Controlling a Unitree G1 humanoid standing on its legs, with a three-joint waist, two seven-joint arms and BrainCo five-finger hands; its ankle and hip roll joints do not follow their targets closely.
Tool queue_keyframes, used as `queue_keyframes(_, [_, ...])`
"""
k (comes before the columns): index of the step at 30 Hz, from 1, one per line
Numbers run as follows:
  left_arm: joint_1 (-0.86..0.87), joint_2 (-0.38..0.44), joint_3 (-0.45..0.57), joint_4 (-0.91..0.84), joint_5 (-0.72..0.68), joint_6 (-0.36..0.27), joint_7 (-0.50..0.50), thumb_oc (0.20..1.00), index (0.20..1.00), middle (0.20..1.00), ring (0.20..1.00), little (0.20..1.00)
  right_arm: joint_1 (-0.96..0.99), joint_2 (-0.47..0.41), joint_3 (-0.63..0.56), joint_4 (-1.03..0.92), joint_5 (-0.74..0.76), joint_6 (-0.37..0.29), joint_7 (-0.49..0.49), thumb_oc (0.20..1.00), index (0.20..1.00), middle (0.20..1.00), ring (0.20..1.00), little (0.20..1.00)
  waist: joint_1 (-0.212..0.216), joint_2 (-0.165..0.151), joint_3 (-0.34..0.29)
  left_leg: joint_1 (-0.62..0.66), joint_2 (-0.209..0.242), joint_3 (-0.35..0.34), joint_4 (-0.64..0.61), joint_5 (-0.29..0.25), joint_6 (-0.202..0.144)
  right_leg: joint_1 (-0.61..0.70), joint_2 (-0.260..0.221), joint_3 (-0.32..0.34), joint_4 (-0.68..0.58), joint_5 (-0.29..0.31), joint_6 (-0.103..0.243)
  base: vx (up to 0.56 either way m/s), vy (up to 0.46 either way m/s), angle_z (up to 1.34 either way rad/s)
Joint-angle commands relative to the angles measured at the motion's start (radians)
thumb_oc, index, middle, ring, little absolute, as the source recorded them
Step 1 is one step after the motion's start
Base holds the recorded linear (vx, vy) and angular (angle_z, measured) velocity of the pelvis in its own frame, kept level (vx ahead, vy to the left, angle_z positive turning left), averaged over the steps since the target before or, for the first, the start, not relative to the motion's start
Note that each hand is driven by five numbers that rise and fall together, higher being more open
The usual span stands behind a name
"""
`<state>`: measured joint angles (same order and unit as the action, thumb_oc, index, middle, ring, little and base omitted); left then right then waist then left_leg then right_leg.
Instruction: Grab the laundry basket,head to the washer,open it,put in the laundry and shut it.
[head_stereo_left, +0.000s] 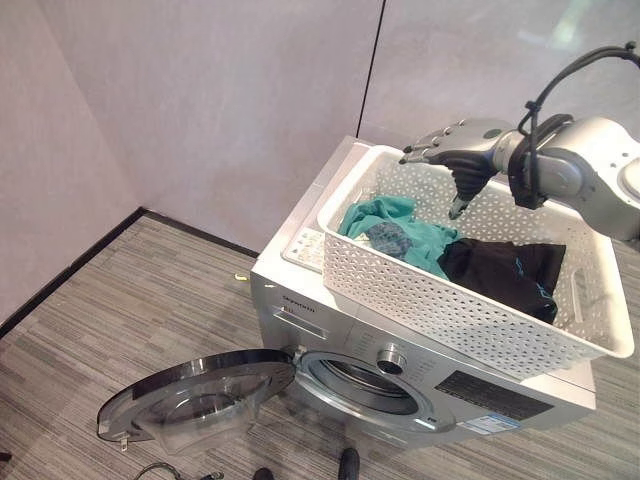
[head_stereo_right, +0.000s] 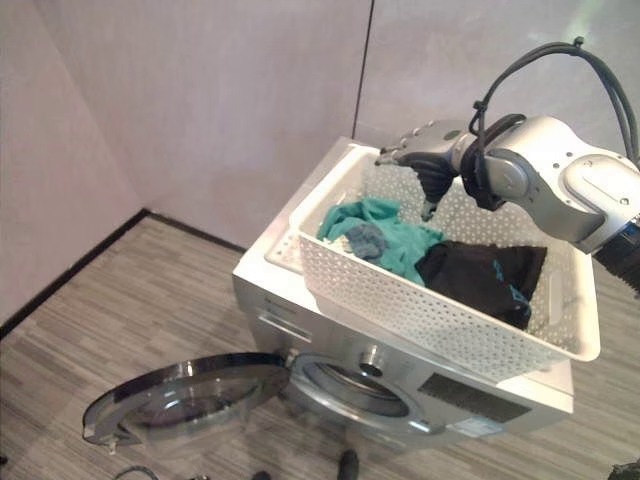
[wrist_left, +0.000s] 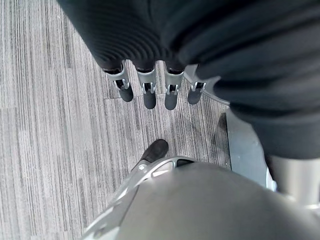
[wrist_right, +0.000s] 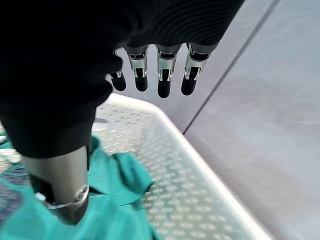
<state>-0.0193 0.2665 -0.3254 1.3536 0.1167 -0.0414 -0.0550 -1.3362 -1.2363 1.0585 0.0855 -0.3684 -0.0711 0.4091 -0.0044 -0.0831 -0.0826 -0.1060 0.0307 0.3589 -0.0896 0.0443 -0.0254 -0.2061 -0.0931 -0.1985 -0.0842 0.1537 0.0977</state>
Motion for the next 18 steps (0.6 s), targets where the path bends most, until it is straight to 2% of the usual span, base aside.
queue_keyframes(1, [-0.015,0.002,0.037,0.016,0.005,0.004,-0.009,1.0,1.0,1.0,1.0,1.0,0.02,0.008,-0.084,0.05,-0.005,0.008,-0.026,1.0,1.0,1.0,1.0,1.0,0.027,-0.039,0.021,-0.013,-0.004,-0.071,0.002,0.024,-0.04,0.108,-0.004,0.018,0.007,-0.022,0.046,0.0,0.0,0.0])
queue_keyframes(5, [-0.016,-0.002,0.034,0.013,0.004,0.005,-0.012,1.0,1.0,1.0,1.0,1.0,0.081,0.05,-0.116,0.042,0.004,0.015,-0.006,1.0,1.0,1.0,1.0,1.0,0.032,-0.039,0.027,-0.016,-0.004,-0.071,0.002,0.024,-0.039,0.103,-0.002,0.018,0.004,-0.023,0.045,0.0,0.0,0.0])
queue_keyframes(9, [-0.009,-0.001,0.032,0.014,-0.006,-0.001,-0.013,1.0,1.0,1.0,1.0,1.0,0.098,0.095,-0.111,0.034,0.093,0.027,0.021,1.0,1.0,1.0,1.0,1.0,0.041,-0.045,0.039,-0.028,-0.004,-0.072,0.002,0.027,-0.039,0.091,-0.001,0.019,0.001,-0.02,0.045,0.0,0.0,0.0])
queue_keyframes(14, [-0.003,0.008,0.042,0.017,-0.012,-0.002,-0.01,1.0,1.0,1.0,1.0,1.0,0.102,0.155,-0.102,0.078,0.062,0.025,0.013,1.0,1.0,1.0,1.0,1.0,0.053,-0.049,0.046,-0.039,-0.003,-0.069,0.002,0.027,-0.039,0.078,-0.003,0.023,-0.003,-0.013,0.047,0.0,0.0,0.0])
queue_keyframes(18, [-0.011,0.013,0.053,0.025,-0.015,0.002,0.001,1.0,1.0,1.0,1.0,1.0,0.099,0.217,-0.125,0.144,-0.001,0.022,-0.042,1.0,1.0,1.0,1.0,1.0,0.063,-0.052,0.057,-0.051,-0.003,-0.066,0.002,0.028,-0.037,0.062,-0.003,0.029,-0.003,-0.007,0.048,-0.01,0.007,-0.02])
